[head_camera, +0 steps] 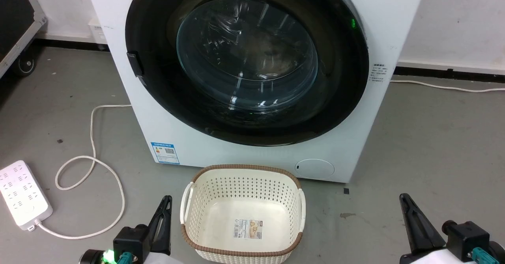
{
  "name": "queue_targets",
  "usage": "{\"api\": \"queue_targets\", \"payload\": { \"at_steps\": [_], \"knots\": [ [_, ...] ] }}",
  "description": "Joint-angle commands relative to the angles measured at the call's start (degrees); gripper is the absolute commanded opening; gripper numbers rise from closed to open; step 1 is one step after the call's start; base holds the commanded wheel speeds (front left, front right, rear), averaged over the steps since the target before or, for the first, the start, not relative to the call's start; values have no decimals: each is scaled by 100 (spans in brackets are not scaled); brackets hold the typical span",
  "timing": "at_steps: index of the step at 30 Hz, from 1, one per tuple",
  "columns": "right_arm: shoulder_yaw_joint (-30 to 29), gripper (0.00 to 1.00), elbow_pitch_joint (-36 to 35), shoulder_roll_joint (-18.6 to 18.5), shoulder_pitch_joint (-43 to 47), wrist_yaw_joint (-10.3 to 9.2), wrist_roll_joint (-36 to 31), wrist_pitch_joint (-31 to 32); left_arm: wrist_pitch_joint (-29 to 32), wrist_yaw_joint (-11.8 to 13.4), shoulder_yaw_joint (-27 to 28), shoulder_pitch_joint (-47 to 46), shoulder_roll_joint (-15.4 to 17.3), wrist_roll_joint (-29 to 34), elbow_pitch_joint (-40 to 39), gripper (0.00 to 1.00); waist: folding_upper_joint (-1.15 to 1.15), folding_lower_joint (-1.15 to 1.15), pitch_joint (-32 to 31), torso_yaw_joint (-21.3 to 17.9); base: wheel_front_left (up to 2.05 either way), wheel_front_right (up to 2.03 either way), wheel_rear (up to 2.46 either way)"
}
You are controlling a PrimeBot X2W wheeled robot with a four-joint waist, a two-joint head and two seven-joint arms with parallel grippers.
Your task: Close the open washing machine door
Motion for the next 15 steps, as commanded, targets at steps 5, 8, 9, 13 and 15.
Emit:
{"api": "queue_targets", "payload": {
  "at_steps": [5,8,9,13,15],
  "knots": [
    [25,0,-67,29,-105,-2,-61,82,79,20,47,-99,-32,63,-59,0,0,0,8,-8,0,0,0],
    [34,0,-82,31,-119,-2,-75,117,114,25,62,-110,-35,75,-76,0,0,0,14,-13,0,0,0],
    [37,0,-88,32,-124,-2,-80,129,126,26,67,-113,-36,80,-82,0,0,0,16,-15,0,0,0],
    [50,0,-108,35,-143,-2,-99,176,173,31,88,-128,-40,96,-104,0,0,0,23,-22,0,0,0],
    [62,0,-128,38,-161,-2,-118,223,220,37,109,-143,-44,113,-127,0,0,0,31,-29,0,0,0]
  ]
}}
